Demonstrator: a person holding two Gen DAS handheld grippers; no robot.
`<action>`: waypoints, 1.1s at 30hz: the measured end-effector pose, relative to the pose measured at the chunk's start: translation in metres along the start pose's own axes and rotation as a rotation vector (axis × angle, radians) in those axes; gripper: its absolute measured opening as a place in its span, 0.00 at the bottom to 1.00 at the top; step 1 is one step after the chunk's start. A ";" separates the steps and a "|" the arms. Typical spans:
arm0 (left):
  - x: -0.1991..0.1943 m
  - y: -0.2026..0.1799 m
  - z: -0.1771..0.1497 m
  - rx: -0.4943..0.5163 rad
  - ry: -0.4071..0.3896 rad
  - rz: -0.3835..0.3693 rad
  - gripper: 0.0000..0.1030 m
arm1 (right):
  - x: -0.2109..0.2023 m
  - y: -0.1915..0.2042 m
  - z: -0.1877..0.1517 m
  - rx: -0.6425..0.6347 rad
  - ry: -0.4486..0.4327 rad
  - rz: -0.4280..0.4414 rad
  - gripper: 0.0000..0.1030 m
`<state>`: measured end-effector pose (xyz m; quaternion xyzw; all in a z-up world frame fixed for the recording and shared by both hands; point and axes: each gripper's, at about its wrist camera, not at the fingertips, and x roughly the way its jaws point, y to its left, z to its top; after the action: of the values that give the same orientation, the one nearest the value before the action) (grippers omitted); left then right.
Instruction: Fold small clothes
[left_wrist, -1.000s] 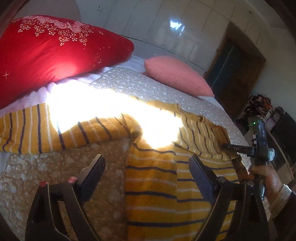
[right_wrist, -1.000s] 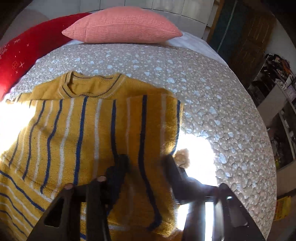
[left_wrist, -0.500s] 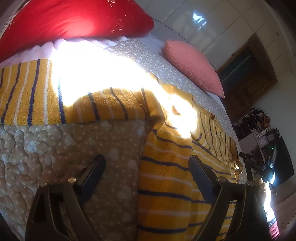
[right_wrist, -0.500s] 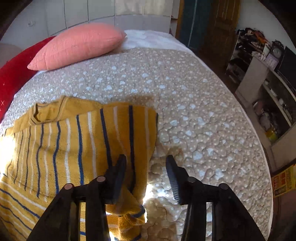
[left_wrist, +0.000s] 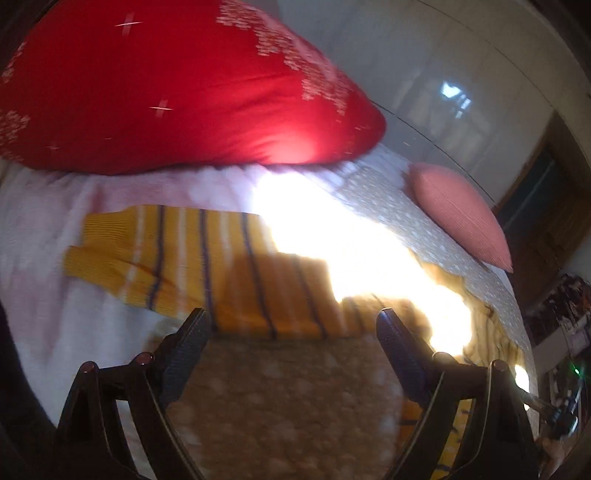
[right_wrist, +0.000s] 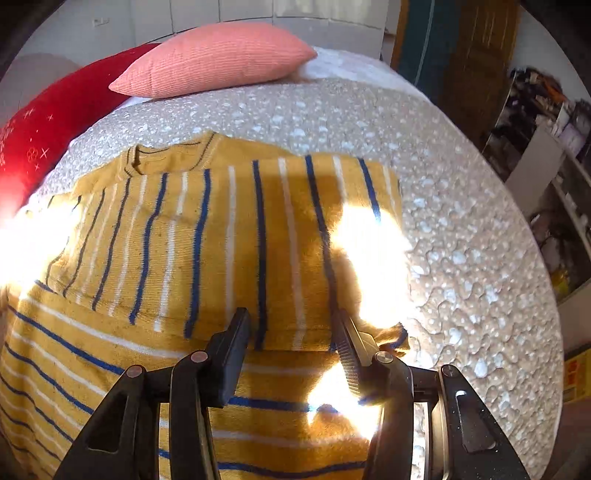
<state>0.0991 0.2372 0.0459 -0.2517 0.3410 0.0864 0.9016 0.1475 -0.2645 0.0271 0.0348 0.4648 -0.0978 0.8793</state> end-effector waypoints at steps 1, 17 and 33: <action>-0.001 0.020 0.006 -0.054 -0.013 0.055 0.88 | -0.011 0.015 0.000 -0.030 -0.035 0.018 0.48; -0.069 0.212 0.011 -0.741 -0.268 0.398 0.88 | -0.081 0.409 -0.096 -0.863 -0.118 0.451 0.68; -0.063 0.198 0.017 -0.657 -0.244 0.310 0.88 | -0.076 0.433 -0.023 -0.580 -0.123 0.496 0.05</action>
<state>-0.0038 0.4164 0.0202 -0.4604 0.2195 0.3557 0.7831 0.1759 0.1729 0.0642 -0.1100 0.3969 0.2516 0.8758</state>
